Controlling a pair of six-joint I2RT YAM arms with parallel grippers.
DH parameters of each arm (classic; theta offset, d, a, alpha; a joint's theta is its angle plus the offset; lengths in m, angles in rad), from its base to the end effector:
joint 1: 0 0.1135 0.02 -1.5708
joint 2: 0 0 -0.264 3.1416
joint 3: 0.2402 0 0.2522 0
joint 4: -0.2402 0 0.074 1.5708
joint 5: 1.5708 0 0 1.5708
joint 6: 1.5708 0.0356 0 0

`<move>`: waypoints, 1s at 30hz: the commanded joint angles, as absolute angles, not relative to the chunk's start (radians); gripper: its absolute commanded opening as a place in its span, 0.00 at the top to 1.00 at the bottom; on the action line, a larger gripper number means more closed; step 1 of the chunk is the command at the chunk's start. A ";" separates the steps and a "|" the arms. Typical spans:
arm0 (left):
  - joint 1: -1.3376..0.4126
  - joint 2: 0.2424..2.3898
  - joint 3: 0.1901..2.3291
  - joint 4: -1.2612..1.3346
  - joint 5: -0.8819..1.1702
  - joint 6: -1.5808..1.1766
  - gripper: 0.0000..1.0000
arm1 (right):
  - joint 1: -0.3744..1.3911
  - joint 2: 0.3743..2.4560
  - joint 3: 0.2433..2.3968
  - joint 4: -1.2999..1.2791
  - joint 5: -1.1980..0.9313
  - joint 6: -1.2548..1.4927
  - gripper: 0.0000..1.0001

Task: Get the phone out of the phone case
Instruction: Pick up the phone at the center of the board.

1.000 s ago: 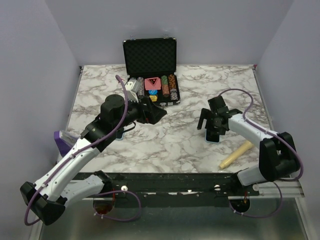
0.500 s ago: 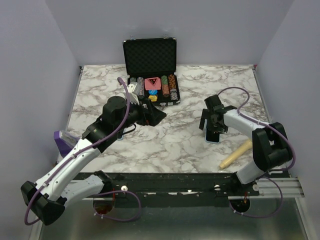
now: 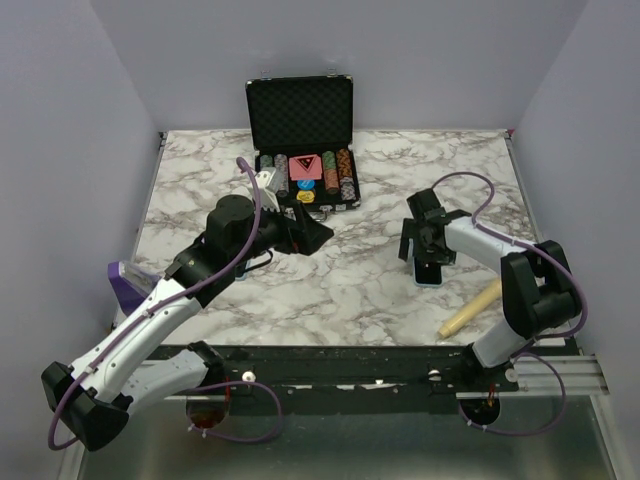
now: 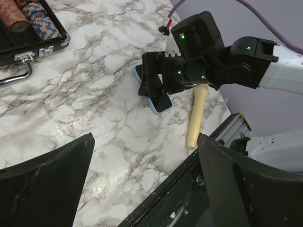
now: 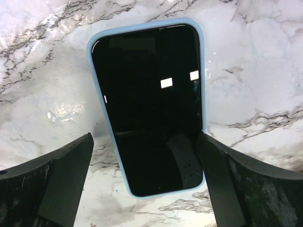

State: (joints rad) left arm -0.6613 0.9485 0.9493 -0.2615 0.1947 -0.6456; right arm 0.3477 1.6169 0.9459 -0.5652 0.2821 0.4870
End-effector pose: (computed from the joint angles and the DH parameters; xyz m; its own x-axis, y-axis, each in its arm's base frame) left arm 0.1664 -0.1383 0.3601 -0.6138 -0.2703 -0.7417 0.4767 0.6220 -0.6212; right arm 0.2825 0.0918 0.1697 -0.8977 0.1527 -0.4133 0.2023 0.9762 -0.0787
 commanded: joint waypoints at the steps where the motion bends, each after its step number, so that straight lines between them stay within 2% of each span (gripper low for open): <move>1: -0.669 0.946 0.939 -0.236 0.204 -0.658 0.01 | 0.345 1.608 0.997 -0.551 0.305 0.436 0.00; 20: -0.672 0.933 0.937 -0.235 0.224 -0.641 0.01 | 0.227 1.623 0.980 -0.509 0.106 0.380 0.00; 30: -0.672 0.927 0.931 -0.235 0.225 -0.640 0.01 | 0.226 1.669 0.979 -0.543 0.155 0.402 0.00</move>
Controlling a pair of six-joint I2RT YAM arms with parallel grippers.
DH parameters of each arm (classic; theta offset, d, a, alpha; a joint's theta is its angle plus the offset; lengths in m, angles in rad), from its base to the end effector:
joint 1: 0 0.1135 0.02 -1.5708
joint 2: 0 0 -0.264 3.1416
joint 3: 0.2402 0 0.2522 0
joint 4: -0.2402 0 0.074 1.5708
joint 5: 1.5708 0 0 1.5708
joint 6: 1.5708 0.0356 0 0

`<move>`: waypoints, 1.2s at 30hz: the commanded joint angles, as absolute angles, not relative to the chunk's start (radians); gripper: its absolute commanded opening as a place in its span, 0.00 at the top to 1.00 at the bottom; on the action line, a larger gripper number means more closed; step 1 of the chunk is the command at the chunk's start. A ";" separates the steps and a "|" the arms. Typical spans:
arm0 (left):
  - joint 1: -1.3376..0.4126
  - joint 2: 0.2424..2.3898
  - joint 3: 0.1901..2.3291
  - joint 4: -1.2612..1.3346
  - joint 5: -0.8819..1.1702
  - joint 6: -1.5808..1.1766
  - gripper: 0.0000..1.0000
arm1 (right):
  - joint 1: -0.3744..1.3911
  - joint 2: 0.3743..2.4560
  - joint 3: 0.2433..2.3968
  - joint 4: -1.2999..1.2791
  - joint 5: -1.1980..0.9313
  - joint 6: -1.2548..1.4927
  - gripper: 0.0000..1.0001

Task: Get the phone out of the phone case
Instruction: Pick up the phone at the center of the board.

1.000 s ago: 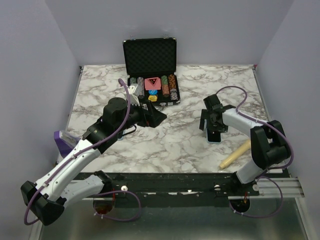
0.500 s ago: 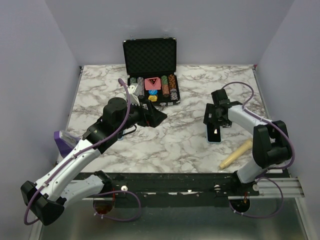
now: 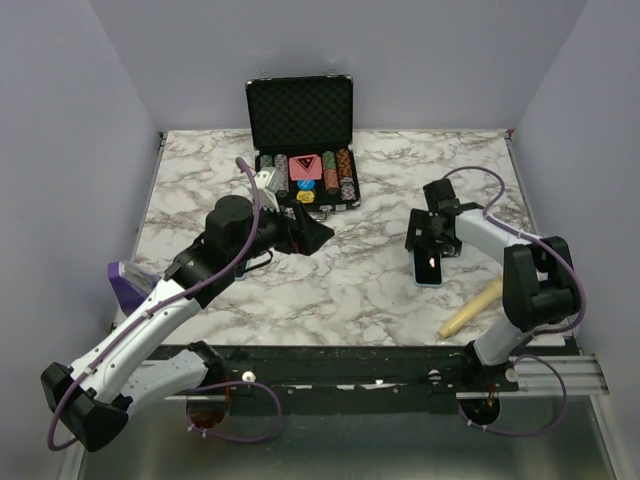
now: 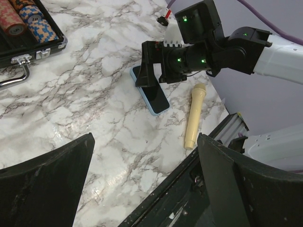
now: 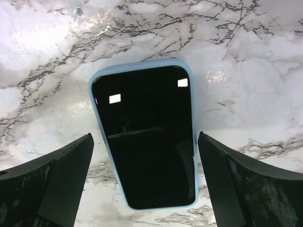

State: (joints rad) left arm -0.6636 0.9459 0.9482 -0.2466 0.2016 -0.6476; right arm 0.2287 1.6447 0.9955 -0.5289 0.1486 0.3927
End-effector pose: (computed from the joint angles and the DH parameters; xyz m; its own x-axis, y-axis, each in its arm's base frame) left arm 0.1658 -0.1387 0.3618 -0.6084 -0.2746 -0.7446 0.4884 0.6100 -0.6240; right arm 0.3057 0.0658 0.1756 -0.8960 0.1800 -0.4059 0.1882 0.9819 0.0201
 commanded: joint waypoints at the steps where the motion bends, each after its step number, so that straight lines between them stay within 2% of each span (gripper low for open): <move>1: -0.672 0.928 0.931 -0.235 0.225 -0.640 0.01 | 0.227 1.674 0.977 -0.545 0.155 0.402 0.00; 8: -0.672 0.919 0.930 -0.242 0.226 -0.638 0.01 | 0.229 1.724 0.985 -0.531 0.114 0.385 0.01; 12: -0.672 0.901 0.923 -0.250 0.213 -0.635 0.01 | 0.233 1.710 0.963 -0.502 0.071 0.380 0.10; 16: -0.672 0.897 0.919 -0.259 0.198 -0.629 0.02 | 0.259 1.687 0.959 -0.485 0.043 0.373 0.25; 24: -0.672 0.911 0.901 -0.249 0.224 -0.687 0.06 | 0.331 1.625 0.942 -0.404 -0.090 0.261 0.68; 27: -0.663 0.920 0.903 -0.287 0.166 -0.745 0.07 | 0.383 1.585 0.931 -0.358 -0.135 0.233 0.79; 31: -0.583 0.959 0.882 -0.273 0.292 -0.842 0.10 | 0.437 1.525 0.902 -0.292 -0.175 0.201 0.90; 36: -0.439 1.023 0.778 -0.079 0.558 -1.018 0.07 | 0.526 1.436 0.868 -0.213 -0.228 0.167 0.95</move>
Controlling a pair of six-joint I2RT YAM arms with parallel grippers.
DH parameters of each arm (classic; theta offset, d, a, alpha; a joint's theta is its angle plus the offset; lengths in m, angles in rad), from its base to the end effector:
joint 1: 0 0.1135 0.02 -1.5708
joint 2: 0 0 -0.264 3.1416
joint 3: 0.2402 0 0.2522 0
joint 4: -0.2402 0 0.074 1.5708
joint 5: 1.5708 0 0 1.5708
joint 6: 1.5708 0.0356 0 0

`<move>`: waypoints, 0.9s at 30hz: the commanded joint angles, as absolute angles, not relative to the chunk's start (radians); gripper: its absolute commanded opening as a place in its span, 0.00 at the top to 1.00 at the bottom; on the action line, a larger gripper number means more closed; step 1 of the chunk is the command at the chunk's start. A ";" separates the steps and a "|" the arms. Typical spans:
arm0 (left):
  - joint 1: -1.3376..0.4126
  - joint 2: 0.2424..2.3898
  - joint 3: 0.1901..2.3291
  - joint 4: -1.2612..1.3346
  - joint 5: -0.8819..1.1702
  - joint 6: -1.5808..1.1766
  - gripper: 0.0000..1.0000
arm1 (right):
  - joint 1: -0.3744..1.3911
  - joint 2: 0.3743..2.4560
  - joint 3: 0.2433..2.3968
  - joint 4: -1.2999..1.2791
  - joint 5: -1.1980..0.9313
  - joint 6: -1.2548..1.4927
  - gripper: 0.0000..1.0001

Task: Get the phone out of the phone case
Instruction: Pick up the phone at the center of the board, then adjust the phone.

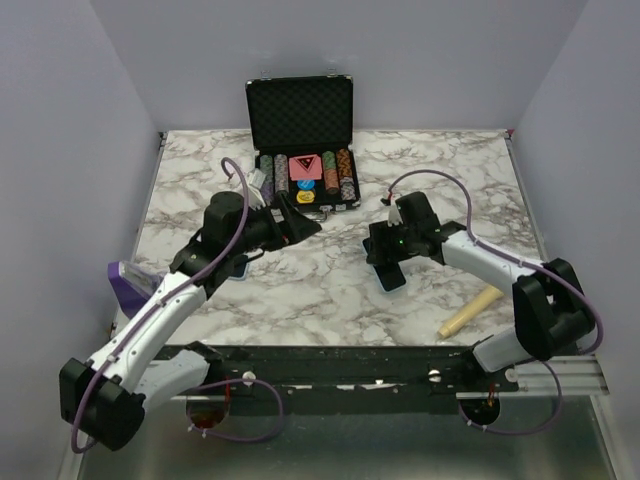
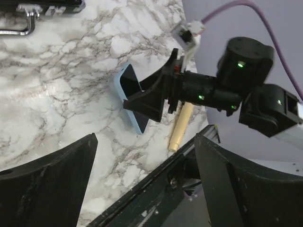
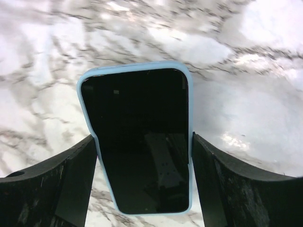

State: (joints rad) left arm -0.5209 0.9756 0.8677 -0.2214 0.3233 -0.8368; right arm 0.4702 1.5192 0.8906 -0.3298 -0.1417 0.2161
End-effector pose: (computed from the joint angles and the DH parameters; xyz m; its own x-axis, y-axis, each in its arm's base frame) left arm 0.1886 -0.1213 0.3305 -0.7319 -0.3918 -0.5576 0.2825 0.5702 -0.7714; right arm 0.2675 0.1416 0.1922 -0.8242 -0.1807 -0.5367 -0.3524 0.9056 0.2361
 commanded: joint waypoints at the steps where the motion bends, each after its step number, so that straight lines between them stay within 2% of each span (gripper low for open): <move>1: -0.436 1.040 0.764 -0.024 0.581 -1.037 0.07 | 0.549 1.424 0.867 -0.204 -0.229 0.158 0.95; 3: -0.436 1.093 0.765 -0.005 0.635 -1.063 0.08 | 0.589 1.390 0.862 -0.192 -0.239 0.144 0.97; 6: -0.440 1.158 0.727 0.133 0.692 -1.136 0.18 | 0.635 1.352 0.848 -0.161 -0.273 0.126 0.99; 13: -0.475 1.242 0.726 0.187 0.693 -1.135 0.18 | 0.709 1.325 0.865 -0.167 -0.291 0.098 0.99; 16: -0.491 1.291 0.730 0.196 0.681 -1.131 0.27 | 0.735 1.312 0.865 -0.161 -0.288 0.098 0.99; 21: -0.499 1.341 0.726 0.232 0.658 -1.143 0.36 | 0.778 1.290 0.864 -0.152 -0.269 0.104 0.99; 27: -0.499 1.295 0.721 0.184 0.595 -1.098 0.36 | 0.788 1.272 0.851 -0.160 -0.249 0.109 0.99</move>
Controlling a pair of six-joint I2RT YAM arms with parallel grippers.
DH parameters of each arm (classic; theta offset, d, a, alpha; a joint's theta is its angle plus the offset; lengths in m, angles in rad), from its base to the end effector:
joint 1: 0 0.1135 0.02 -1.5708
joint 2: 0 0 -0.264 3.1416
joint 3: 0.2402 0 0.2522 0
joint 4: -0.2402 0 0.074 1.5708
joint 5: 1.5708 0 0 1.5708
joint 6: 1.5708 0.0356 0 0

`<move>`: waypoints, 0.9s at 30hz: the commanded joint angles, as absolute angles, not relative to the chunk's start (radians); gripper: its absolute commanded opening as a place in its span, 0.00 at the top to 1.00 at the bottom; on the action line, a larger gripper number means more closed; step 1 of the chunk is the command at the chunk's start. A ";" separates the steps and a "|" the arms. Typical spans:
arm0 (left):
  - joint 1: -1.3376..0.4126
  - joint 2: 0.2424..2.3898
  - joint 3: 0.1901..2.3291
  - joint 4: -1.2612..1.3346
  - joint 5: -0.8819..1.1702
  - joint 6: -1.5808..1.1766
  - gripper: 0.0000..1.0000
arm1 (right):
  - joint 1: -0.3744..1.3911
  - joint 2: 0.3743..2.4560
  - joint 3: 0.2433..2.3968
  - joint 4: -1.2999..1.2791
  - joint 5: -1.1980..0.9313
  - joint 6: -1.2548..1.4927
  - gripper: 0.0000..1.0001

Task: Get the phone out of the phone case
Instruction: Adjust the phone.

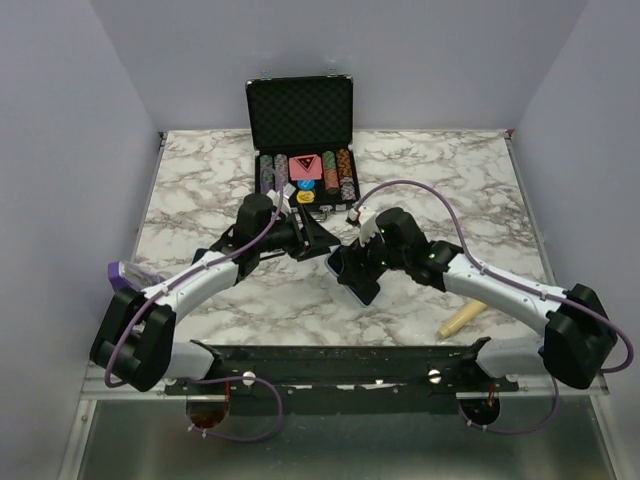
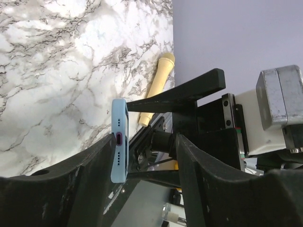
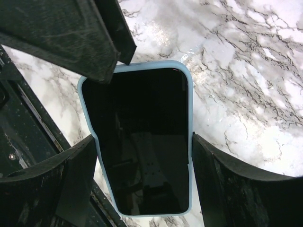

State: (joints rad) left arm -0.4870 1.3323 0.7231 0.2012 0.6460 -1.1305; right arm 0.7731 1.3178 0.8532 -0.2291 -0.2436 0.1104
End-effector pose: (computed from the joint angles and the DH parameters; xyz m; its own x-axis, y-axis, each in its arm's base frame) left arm 0.2435 -0.1532 0.2384 -0.9293 -0.3253 -0.1752 0.0502 0.3585 -0.9322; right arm 0.1967 0.2040 0.2436 -0.5442 -0.3815 -0.7472 -0.7551 0.6109 0.2380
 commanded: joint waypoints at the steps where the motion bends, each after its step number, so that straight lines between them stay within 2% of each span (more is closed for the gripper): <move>1: -0.499 1.278 0.722 0.155 0.575 -1.080 0.35 | 0.788 1.269 0.850 -0.163 -0.247 0.104 0.99; 6: -0.500 1.269 0.736 0.074 0.551 -1.046 0.28 | 0.792 1.241 0.847 -0.153 -0.250 0.100 0.99; 11: -0.514 1.325 0.742 0.109 0.627 -1.049 0.28 | 0.798 1.238 0.873 -0.170 -0.264 0.091 0.99; 15: -0.548 1.364 0.749 0.175 0.679 -1.068 0.38 | 0.807 1.249 0.884 -0.176 -0.252 0.084 0.99; 17: -0.554 1.381 0.742 0.224 0.704 -1.086 0.51 | 0.811 1.246 0.884 -0.172 -0.244 0.086 0.99; 20: -0.552 1.390 0.733 0.258 0.722 -1.101 0.65 | 0.818 1.235 0.874 -0.166 -0.233 0.091 0.99; 22: -0.554 1.382 0.735 0.259 0.721 -1.092 0.78 | 0.821 1.232 0.871 -0.166 -0.223 0.095 0.96; 23: -0.551 1.373 0.733 0.256 0.712 -1.085 0.85 | 0.822 1.230 0.868 -0.169 -0.212 0.101 0.87; 24: -0.549 1.361 0.733 0.255 0.701 -1.074 0.95 | 0.822 1.229 0.867 -0.172 -0.200 0.112 0.76; 25: -0.548 1.344 0.735 0.241 0.681 -1.065 1.00 | 0.822 1.229 0.867 -0.178 -0.184 0.133 0.63; 27: -0.546 1.303 0.735 0.230 0.640 -1.042 1.00 | 0.822 1.235 0.867 -0.184 -0.167 0.181 0.20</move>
